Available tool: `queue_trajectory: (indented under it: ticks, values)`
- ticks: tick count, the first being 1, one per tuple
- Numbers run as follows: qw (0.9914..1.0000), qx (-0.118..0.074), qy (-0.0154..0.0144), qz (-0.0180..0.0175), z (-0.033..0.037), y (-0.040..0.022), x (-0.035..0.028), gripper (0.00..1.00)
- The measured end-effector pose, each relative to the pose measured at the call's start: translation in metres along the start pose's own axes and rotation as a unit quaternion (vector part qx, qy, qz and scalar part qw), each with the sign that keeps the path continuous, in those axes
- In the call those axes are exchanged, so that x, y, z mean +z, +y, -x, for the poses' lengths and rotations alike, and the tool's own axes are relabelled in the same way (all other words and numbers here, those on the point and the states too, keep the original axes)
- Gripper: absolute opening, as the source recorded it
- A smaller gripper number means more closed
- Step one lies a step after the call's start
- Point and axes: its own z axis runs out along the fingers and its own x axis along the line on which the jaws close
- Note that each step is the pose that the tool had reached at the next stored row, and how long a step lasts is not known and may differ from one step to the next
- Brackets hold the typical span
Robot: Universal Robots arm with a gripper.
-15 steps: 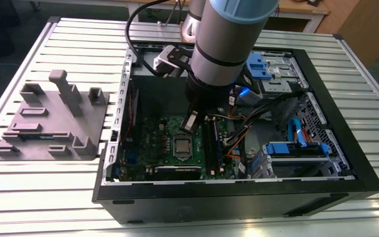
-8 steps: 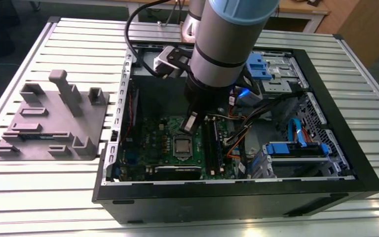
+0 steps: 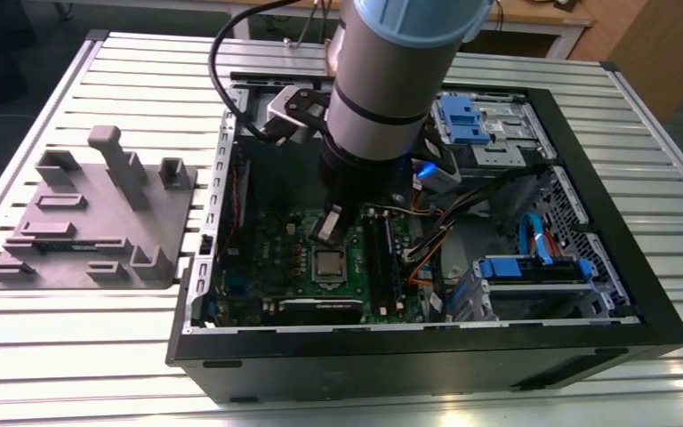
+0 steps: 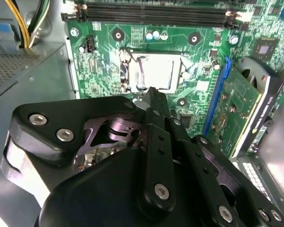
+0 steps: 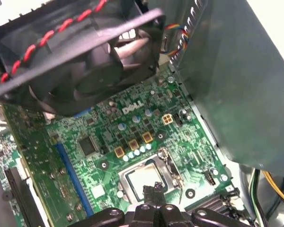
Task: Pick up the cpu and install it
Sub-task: 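Close the cpu cover, then install the first cpu locking lever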
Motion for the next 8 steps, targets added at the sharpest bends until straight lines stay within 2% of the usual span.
queue_trajectory:
  ticks: [8]
  values:
    - [1.00000, 0.000, 0.0000, 0.0000, -0.0006, 0.0001, 0.0000, 0.10]
